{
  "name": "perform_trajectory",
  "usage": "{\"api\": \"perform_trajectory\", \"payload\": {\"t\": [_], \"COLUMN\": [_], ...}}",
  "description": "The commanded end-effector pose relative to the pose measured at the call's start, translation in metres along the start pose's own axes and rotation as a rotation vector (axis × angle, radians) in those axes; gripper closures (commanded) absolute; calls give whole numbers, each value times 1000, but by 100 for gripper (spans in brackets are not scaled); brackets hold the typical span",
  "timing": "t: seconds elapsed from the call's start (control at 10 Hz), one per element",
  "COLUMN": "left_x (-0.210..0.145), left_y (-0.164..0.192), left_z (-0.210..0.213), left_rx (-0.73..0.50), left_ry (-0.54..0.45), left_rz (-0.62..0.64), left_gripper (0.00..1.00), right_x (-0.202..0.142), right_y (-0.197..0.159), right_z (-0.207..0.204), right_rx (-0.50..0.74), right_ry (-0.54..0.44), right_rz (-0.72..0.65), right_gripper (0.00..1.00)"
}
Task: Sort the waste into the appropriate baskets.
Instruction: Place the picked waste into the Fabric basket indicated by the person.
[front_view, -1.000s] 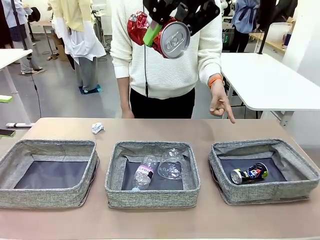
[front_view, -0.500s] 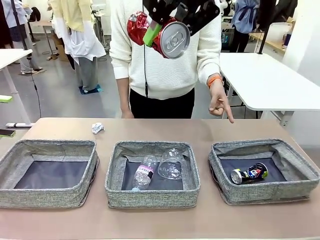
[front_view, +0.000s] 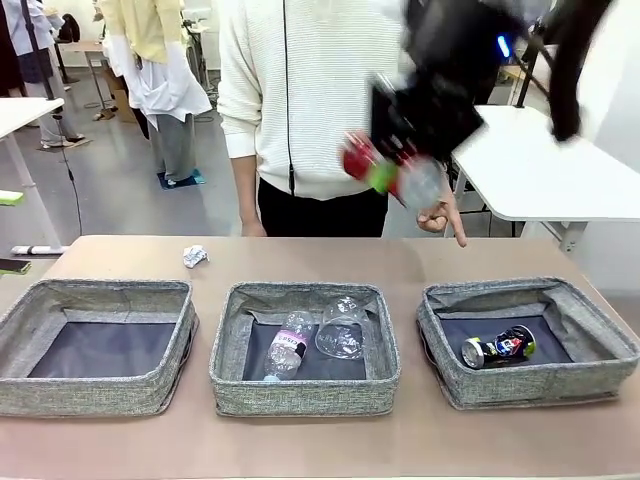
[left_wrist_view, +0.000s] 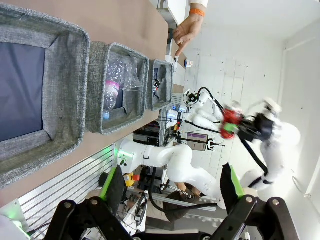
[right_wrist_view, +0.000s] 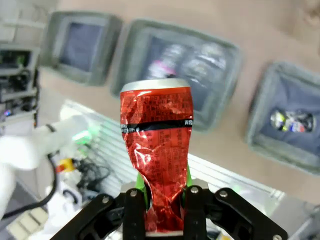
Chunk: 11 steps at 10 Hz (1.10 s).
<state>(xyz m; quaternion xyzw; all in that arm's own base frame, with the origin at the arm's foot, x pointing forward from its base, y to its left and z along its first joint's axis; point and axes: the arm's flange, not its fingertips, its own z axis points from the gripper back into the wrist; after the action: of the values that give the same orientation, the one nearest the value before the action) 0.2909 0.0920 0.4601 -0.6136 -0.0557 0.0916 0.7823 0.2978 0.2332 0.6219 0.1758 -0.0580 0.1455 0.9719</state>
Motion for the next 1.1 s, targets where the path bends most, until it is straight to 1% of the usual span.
{"api": "perform_trajectory", "payload": {"t": [0.0,0.2,0.3,0.4,0.5,0.6,0.7,1.0], "left_x": [0,0,0,0,0,0,0,0], "left_y": [-1,-1,-1,-1,-1,-1,-1,-1], "left_z": [0,0,0,0,0,0,0,0], "left_rx": [-13,-13,-13,-13,-13,-13,-13,-13], "left_ry": [-6,-6,-6,-6,-6,-6,-6,-6], "left_rz": [-18,-18,-18,-18,-18,-18,-18,-18], "left_gripper": [0,0,0,0,0,0,0,0], "right_x": [-25,-40,-43,-48,-56,-64,-72,-81], "right_y": [-81,-149,-178,-200,-217,-229,-240,-250], "right_z": [-46,-73,-84,-93,-102,-110,-120,-129], "right_rx": [31,134,143,120,108,72,71,78], "right_ry": [-26,-102,-177,-243,-293,-287,-257,-226], "right_rz": [-111,-222,-381,-519,-630,-683,-719,-757], "right_gripper": [71,71,71,71,71,71,71,71]}}
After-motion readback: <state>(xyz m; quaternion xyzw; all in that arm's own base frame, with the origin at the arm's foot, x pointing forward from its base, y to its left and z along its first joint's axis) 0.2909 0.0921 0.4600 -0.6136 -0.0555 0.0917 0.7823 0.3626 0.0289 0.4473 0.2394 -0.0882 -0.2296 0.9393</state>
